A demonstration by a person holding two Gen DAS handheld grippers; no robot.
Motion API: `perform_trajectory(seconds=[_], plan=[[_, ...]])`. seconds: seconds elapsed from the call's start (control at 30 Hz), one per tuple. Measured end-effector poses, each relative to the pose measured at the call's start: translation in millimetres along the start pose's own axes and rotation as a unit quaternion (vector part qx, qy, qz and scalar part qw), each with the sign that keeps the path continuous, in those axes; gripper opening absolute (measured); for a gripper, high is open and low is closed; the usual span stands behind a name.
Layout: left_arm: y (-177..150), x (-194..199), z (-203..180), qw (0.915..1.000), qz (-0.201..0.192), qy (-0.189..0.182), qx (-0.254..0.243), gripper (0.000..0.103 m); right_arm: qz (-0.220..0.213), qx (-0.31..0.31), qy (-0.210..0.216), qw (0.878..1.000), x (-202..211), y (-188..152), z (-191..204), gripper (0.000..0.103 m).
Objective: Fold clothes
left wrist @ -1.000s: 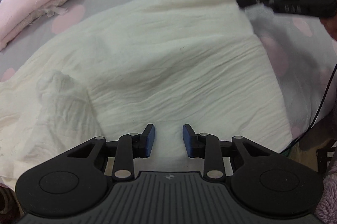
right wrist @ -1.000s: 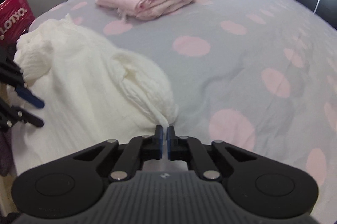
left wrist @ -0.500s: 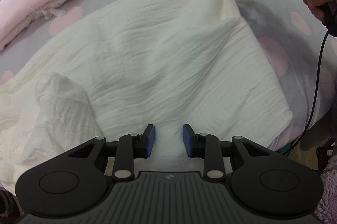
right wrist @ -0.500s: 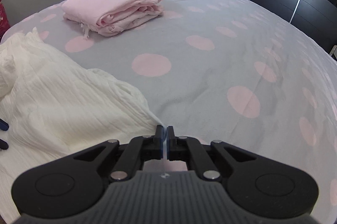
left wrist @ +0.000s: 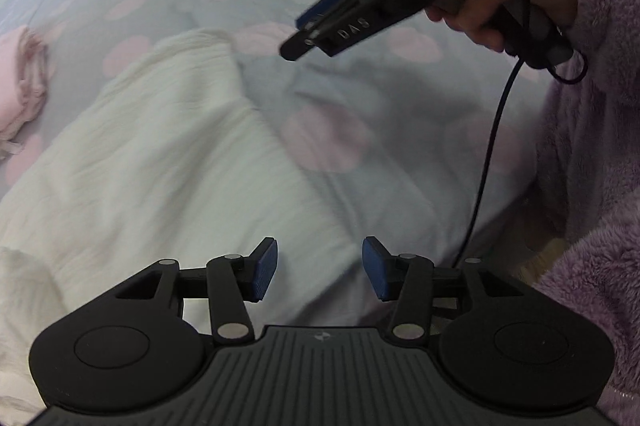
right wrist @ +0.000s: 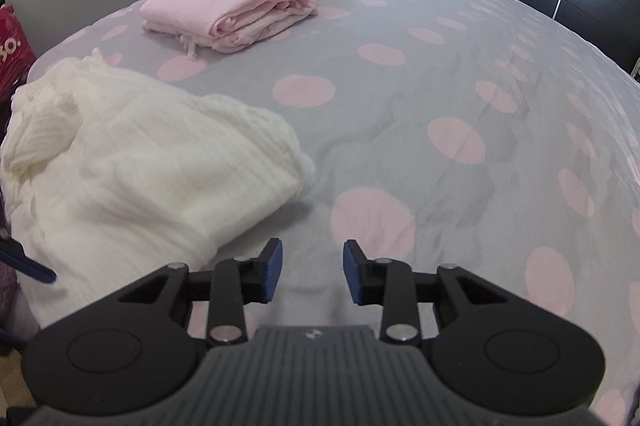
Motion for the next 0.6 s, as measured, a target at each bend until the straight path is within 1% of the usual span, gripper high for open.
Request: perform_trajectory(seconds=[0.03,0.07,0.13,0.17,0.2,0.27,0.3,0.37,0.47,0.6], plan=[[-2,-5,-6,1.0,0.005,0.002,0.0,0.045,0.003,0.0,0.003,1.0,4,-3,2,0.036],[-3,-10,-10,0.9999,0.007,0.011,-0.003,0.045,0.006,0.0,0.005,1.0,7,-6,4,0.036],[-6,-21,-19,0.9992,0.011,0.037,-0.011,0.045,0.011,0.005,0.011,1.0,14,-13,8,0.037],[-7,-25,-21,0.9987,0.013,0.047,-0.016,0.04,0.014,0.011,0.014,1.0,18,-16,11,0.037],[-8,-29,-22,0.9981,0.015,0.056,-0.02,0.025,0.014,0.015,0.015,1.0,20,-18,13,0.037],[-10,-31,-23,0.9974,0.016,0.066,-0.024,0.017,0.014,0.024,0.017,0.999,25,-23,16,0.037],[-9,-30,-21,0.9975,0.014,0.067,-0.019,0.01,0.012,0.021,0.019,1.0,26,-23,15,0.036],[-8,-25,-17,0.9976,0.009,0.068,-0.007,0.005,0.002,0.005,0.023,1.0,26,-21,11,0.036],[-9,-18,-15,0.998,0.006,0.064,0.003,0.004,-0.018,-0.019,0.022,0.999,21,-9,2,0.036],[-12,-12,-15,0.9979,0.005,0.062,0.016,0.004,-0.037,-0.042,0.019,0.998,5,8,-10,0.036]])
Point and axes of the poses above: each gripper's, at about its wrist camera, not at the fingertips, and x roughly against the way its jaws point, z to its left, y to its top, the point moved 1 cm from there along -x, roughly the way its jaws point, and after that the axes turned 15 degrees about -z, right-handed, at the moved point
